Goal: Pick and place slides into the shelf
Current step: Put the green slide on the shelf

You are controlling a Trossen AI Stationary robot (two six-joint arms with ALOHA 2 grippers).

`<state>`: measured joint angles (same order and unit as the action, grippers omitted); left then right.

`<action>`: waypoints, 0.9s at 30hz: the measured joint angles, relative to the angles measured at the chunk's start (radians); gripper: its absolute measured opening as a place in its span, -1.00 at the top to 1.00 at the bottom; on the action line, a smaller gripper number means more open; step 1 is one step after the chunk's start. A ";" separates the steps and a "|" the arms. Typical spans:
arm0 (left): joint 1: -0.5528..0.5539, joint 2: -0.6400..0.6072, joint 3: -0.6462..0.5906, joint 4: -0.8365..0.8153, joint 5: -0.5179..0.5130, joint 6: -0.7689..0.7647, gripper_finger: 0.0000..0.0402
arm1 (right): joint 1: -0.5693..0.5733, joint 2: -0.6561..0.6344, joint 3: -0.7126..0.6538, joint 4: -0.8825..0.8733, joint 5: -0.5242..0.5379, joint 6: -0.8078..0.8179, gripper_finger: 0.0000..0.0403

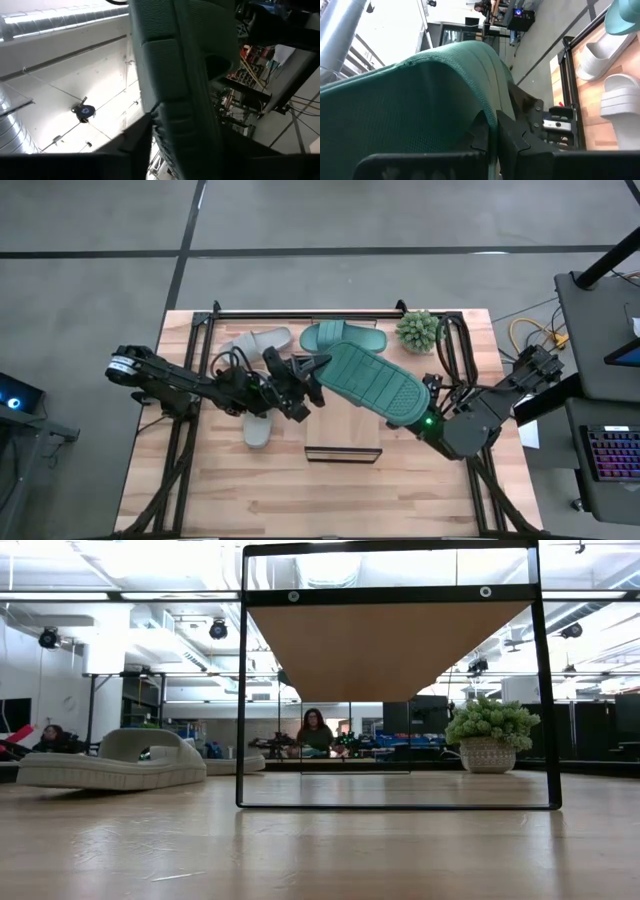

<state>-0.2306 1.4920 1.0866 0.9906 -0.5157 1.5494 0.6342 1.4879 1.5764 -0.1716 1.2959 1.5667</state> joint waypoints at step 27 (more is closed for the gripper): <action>-0.002 -0.002 0.039 -0.006 -0.096 0.000 0.90 | 0.000 -0.019 0.000 -0.003 -0.018 -0.182 0.90</action>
<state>-0.2329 1.4899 1.1255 0.9845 -0.6113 1.5497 0.6338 1.4686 1.5764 -0.1741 1.2778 1.3844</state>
